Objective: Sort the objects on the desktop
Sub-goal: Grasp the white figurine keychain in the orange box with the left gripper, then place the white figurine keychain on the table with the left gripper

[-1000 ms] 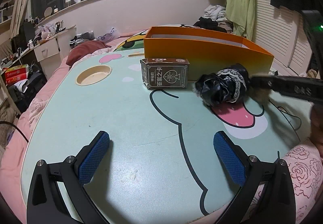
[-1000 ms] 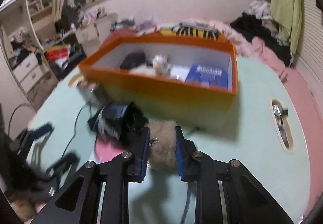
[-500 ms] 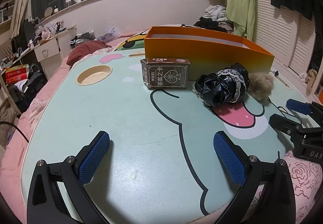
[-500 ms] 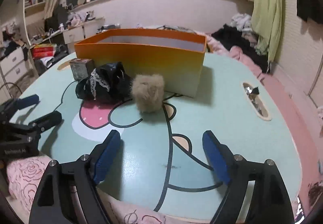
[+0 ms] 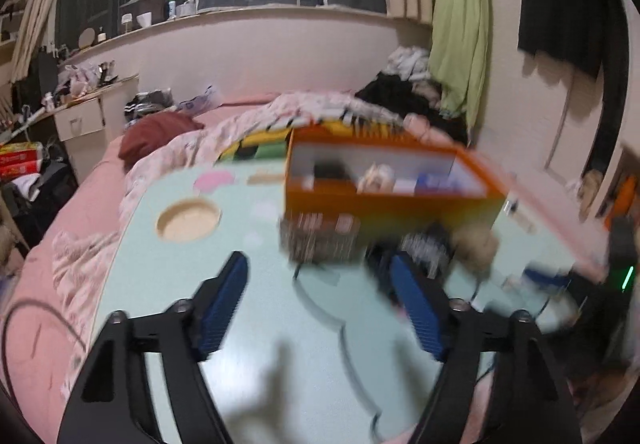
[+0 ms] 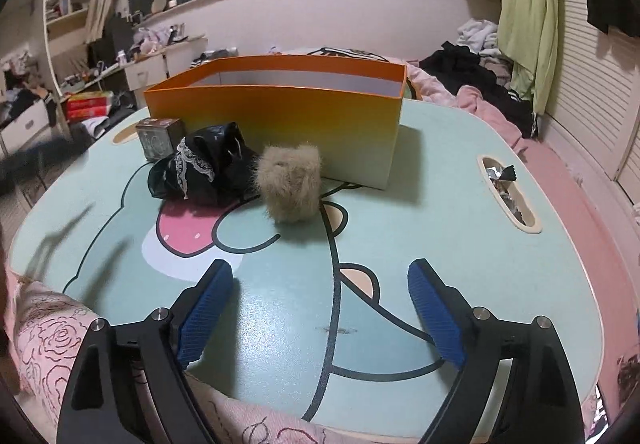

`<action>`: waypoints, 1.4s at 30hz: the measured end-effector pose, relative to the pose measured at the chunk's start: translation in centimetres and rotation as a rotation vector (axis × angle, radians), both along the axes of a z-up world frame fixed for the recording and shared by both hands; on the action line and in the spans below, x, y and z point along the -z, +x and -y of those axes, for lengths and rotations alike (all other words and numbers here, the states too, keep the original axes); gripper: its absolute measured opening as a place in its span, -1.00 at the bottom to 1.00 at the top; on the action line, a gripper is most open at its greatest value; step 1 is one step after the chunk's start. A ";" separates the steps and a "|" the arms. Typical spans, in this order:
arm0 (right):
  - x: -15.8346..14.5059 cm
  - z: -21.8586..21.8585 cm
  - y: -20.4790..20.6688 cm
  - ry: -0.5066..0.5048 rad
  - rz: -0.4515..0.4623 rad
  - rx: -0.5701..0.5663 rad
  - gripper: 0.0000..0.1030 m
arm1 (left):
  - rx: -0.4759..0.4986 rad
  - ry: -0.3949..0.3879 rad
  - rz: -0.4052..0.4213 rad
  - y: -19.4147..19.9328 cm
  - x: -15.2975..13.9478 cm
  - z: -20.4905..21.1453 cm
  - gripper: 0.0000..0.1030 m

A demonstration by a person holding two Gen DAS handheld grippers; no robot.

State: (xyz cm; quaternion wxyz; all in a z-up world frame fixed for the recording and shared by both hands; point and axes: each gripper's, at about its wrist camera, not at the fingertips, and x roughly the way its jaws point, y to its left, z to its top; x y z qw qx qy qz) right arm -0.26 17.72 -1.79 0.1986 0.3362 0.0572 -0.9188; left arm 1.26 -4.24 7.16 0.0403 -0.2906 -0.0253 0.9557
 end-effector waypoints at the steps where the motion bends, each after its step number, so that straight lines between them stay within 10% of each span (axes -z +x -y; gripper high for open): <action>1: 0.0 0.0 0.0 0.000 0.000 0.000 0.74 | 0.016 0.007 0.007 -0.8 -0.8 -0.3 0.33; 10: -0.1 0.1 0.2 -0.002 0.000 -0.003 0.75 | 0.167 0.012 0.301 -13.5 -2.5 -6.6 0.11; 22: 0.0 0.6 0.1 0.000 0.000 -0.006 0.75 | 0.035 -0.066 0.540 -22.0 3.3 -8.4 0.10; 24: 0.0 0.6 0.1 0.000 0.000 -0.006 0.75 | 0.058 -0.091 0.591 -22.4 4.7 -8.9 -0.25; 27: 0.0 0.6 0.1 -0.001 0.001 -0.006 0.76 | 0.083 -0.190 0.546 -21.9 4.8 -10.3 -0.28; 32: 0.0 0.6 0.1 -0.001 0.000 -0.006 0.76 | 0.106 -0.080 0.411 -19.6 2.6 -8.9 -0.29; 37: 0.0 0.7 0.1 -0.001 0.000 -0.006 0.76 | 0.190 0.022 0.178 -11.0 -2.4 -6.5 -0.29; 42: -0.1 0.6 0.1 -0.001 0.000 -0.007 0.76 | 0.210 0.059 0.117 -3.0 -2.3 -3.6 -0.28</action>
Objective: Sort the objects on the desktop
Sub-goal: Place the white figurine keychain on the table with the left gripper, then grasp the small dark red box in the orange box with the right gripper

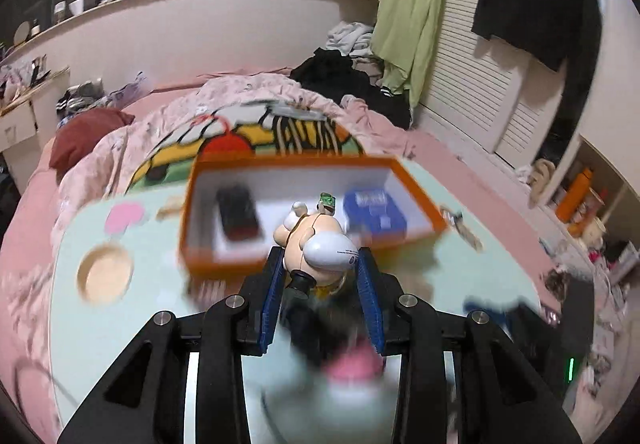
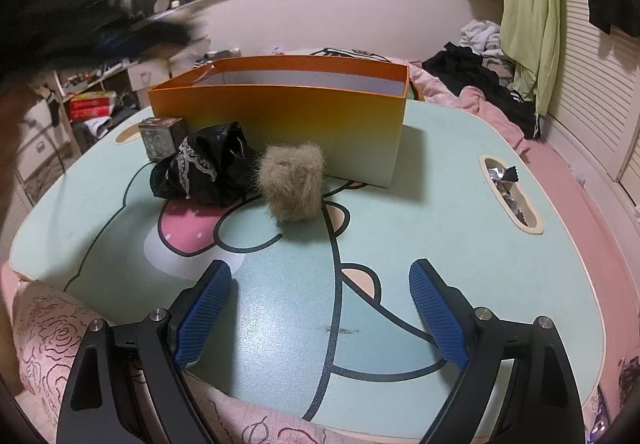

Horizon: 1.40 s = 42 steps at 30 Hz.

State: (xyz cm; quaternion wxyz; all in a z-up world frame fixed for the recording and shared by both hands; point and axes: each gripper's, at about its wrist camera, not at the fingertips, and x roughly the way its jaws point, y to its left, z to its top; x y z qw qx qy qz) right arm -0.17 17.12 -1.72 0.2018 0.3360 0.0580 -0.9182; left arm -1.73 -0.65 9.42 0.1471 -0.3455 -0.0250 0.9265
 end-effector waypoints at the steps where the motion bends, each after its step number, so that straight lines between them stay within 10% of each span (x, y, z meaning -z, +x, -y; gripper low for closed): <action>1: 0.0 0.1 0.0 0.001 0.000 0.000 0.76 | -0.007 -0.002 0.006 0.9 0.8 0.3 -0.28; 10: 0.0 0.1 0.0 0.000 -0.001 -0.001 0.76 | -0.055 -0.010 0.084 -1.0 5.5 -0.7 -0.17; 14: 0.0 0.1 0.0 0.000 -0.001 0.000 0.76 | -0.074 0.018 -0.025 2.2 4.2 0.7 0.67; 22: 0.0 0.0 0.0 0.001 -0.001 -0.001 0.77 | -0.104 -0.180 0.073 5.7 8.9 1.8 0.79; 23: 0.0 0.1 0.0 0.006 -0.004 0.000 0.77 | -0.128 -0.198 -0.013 6.2 9.4 1.5 0.82; 34: -0.2 0.1 0.0 -0.012 -0.001 -0.012 0.77 | -0.199 -0.161 -0.068 6.2 10.4 1.4 0.93; 37: -2.5 -0.7 -0.1 -0.078 -0.069 -0.018 0.35 | -0.202 -0.160 -0.070 6.7 10.2 1.4 0.93; 42: -10.1 1.7 -4.9 -0.221 -0.052 -0.060 0.24 | -0.202 -0.159 -0.070 6.7 10.2 1.4 0.94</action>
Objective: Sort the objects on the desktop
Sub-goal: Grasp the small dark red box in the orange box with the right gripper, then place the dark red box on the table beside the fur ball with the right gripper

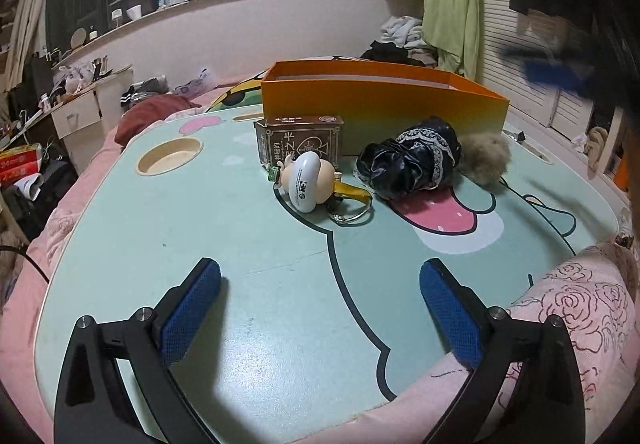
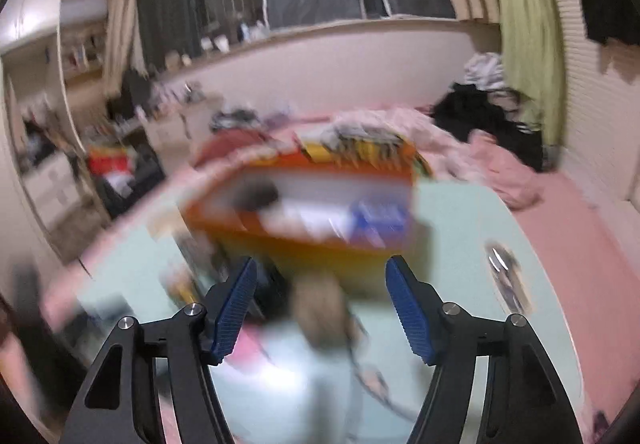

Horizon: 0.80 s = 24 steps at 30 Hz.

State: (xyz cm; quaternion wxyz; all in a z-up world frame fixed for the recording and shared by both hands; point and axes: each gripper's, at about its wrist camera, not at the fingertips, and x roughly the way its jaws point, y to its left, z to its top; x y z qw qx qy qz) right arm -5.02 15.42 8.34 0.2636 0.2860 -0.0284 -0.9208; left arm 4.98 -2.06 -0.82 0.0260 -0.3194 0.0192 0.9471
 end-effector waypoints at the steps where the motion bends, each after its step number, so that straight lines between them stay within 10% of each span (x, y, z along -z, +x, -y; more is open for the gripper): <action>1: -0.9 2.1 -2.4 0.007 0.071 -0.025 0.18 | 0.000 0.000 0.000 0.0 0.0 0.0 0.94; 5: 0.0 9.1 -9.6 0.041 0.324 -0.108 0.14 | -0.001 0.001 0.000 0.0 0.0 0.1 0.94; 14: 7.2 17.3 -17.3 0.284 0.567 -0.073 -0.13 | -0.002 0.004 -0.008 0.0 0.1 0.3 0.94; 16: 6.8 17.1 -17.1 0.320 0.506 -0.050 -0.46 | -0.003 0.005 -0.007 -0.1 0.1 0.3 0.94; 24: -2.0 8.2 -10.9 0.068 0.269 -0.101 -0.48 | -0.004 0.006 -0.008 -0.1 0.1 0.3 0.94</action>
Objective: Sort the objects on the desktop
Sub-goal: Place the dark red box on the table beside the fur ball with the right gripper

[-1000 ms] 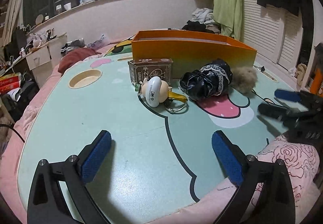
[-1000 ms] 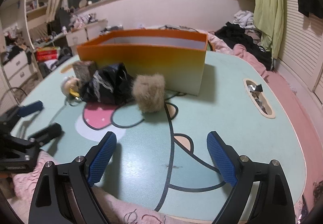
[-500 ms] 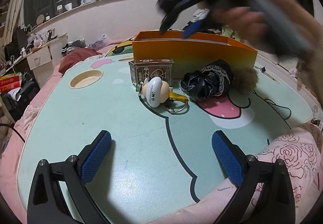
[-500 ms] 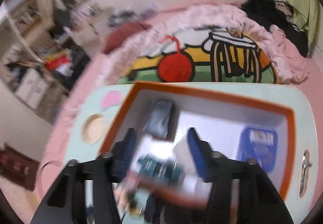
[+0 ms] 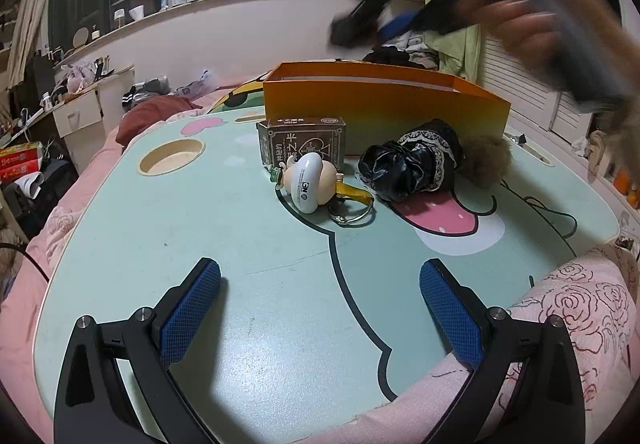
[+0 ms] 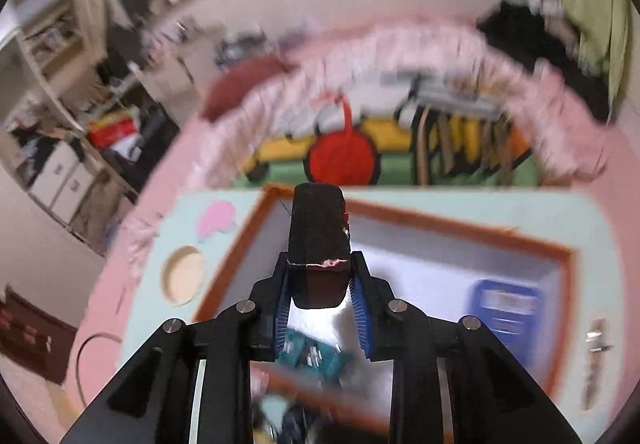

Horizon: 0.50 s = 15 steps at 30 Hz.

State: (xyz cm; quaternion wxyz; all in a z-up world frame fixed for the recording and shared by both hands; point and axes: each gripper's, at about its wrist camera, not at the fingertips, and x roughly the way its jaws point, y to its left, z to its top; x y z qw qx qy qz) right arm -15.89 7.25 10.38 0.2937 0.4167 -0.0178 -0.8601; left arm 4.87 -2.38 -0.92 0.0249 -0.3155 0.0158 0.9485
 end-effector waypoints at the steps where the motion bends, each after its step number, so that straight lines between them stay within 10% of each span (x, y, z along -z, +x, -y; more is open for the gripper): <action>1: -0.7 -1.0 1.7 -0.026 -0.014 -0.027 -0.48 | 0.000 0.000 0.000 0.0 0.0 0.0 0.94; 8: 2.3 -8.1 10.6 0.010 -0.104 0.017 -0.48 | -0.001 -0.002 -0.001 0.0 0.0 -0.2 0.94; 15: 8.9 -10.5 9.7 0.084 -0.031 0.188 -0.48 | -0.001 -0.002 -0.001 0.0 0.1 -0.2 0.94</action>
